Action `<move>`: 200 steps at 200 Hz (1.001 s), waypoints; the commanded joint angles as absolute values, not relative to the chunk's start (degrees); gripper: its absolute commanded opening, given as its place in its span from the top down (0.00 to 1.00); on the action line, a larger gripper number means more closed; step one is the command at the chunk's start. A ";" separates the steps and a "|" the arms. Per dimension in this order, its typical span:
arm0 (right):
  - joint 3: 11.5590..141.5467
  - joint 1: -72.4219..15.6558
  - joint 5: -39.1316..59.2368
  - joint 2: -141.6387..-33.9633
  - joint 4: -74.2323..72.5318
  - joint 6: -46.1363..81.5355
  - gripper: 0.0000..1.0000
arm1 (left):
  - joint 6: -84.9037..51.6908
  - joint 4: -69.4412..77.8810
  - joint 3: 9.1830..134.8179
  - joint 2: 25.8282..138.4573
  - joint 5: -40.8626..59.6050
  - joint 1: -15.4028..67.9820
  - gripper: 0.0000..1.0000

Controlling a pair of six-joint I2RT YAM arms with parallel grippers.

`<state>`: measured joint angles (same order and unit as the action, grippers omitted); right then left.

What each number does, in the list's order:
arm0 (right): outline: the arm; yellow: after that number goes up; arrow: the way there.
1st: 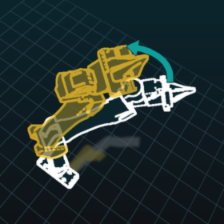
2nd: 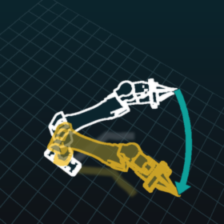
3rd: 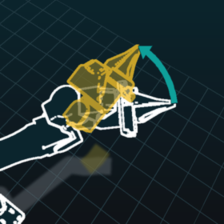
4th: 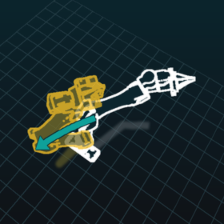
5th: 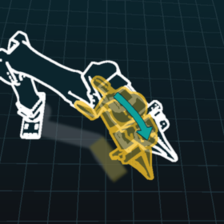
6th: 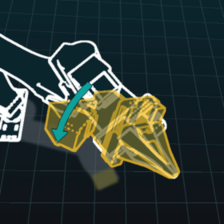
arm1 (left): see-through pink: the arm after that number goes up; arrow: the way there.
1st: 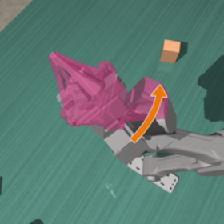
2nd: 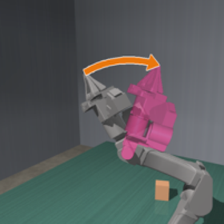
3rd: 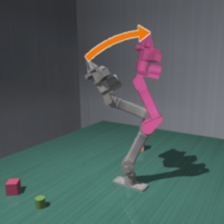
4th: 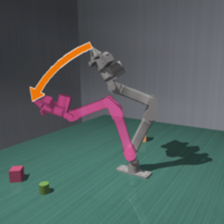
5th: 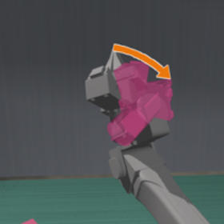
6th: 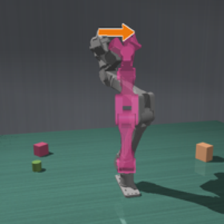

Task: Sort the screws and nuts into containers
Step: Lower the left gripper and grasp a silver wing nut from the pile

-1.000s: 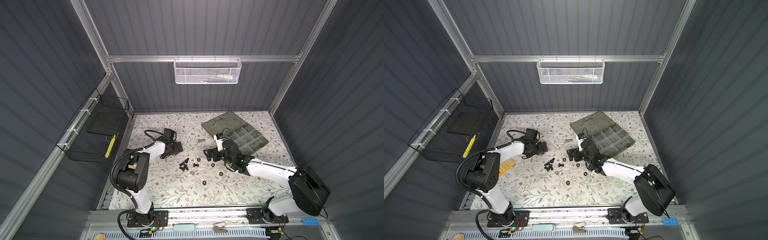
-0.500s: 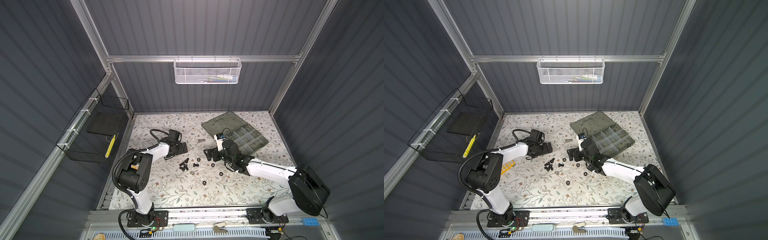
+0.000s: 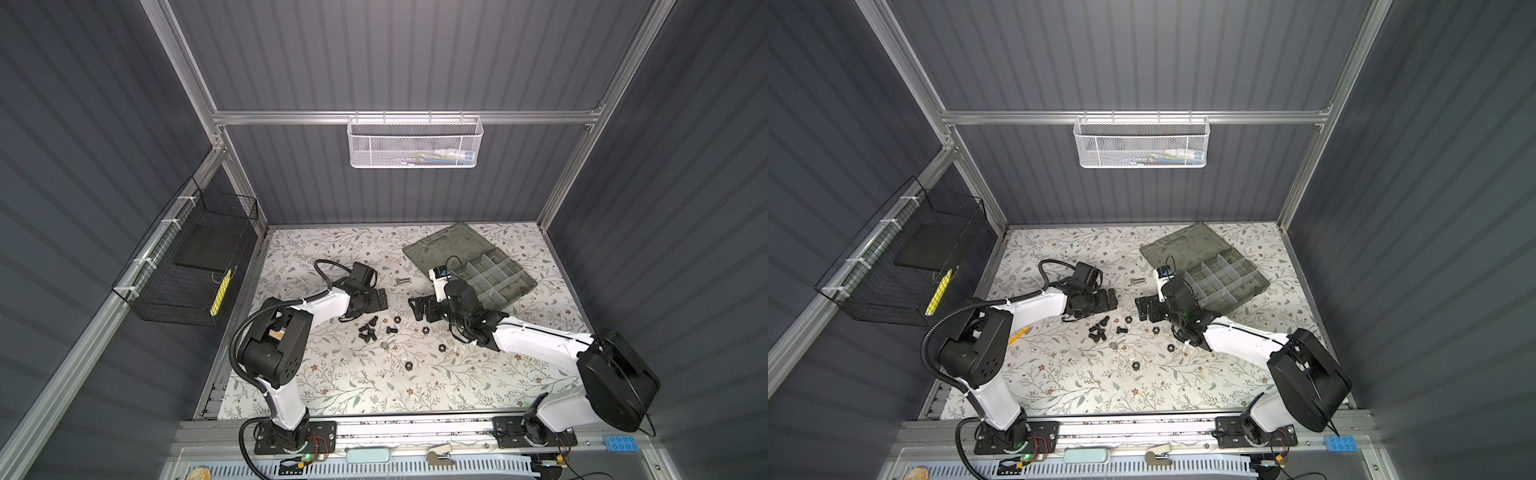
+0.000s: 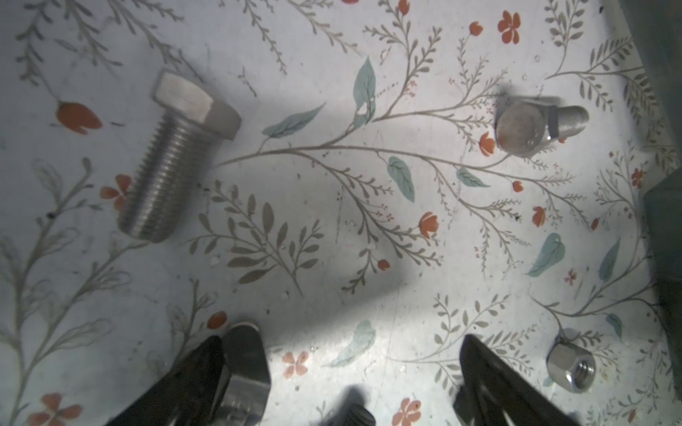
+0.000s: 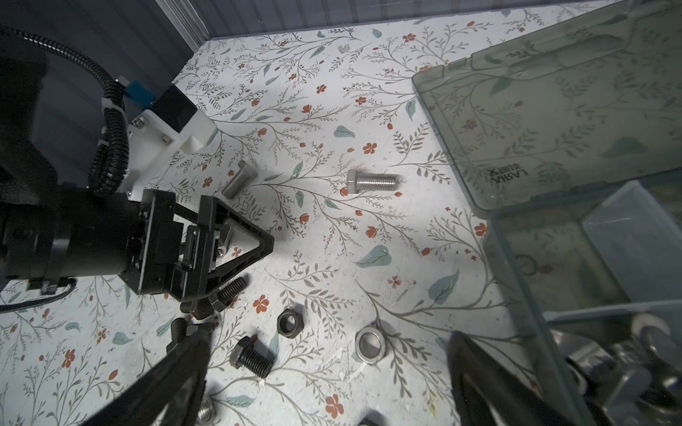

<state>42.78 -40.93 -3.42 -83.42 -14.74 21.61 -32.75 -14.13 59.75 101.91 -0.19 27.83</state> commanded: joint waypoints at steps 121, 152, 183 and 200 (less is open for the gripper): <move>42.45 -41.04 -5.25 -82.28 -14.33 21.94 0.01 | -27.79 -25.49 60.49 103.56 -7.26 28.20 0.55; 42.36 -41.04 -5.53 -82.00 -14.30 21.84 0.01 | -27.70 -25.40 60.47 103.78 -7.11 28.21 0.66; 42.36 -41.04 -5.45 -81.93 -14.28 22.02 0.01 | -27.62 -25.14 60.45 104.13 -7.04 28.21 0.73; 42.30 -41.05 -5.61 -81.74 -14.33 22.06 0.01 | -27.52 -24.87 60.46 104.30 -6.99 28.21 0.78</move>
<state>42.76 -40.93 -4.60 -82.98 -14.76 21.85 -27.99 -22.50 60.07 102.04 -7.60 28.14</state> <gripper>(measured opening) 0.991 0.250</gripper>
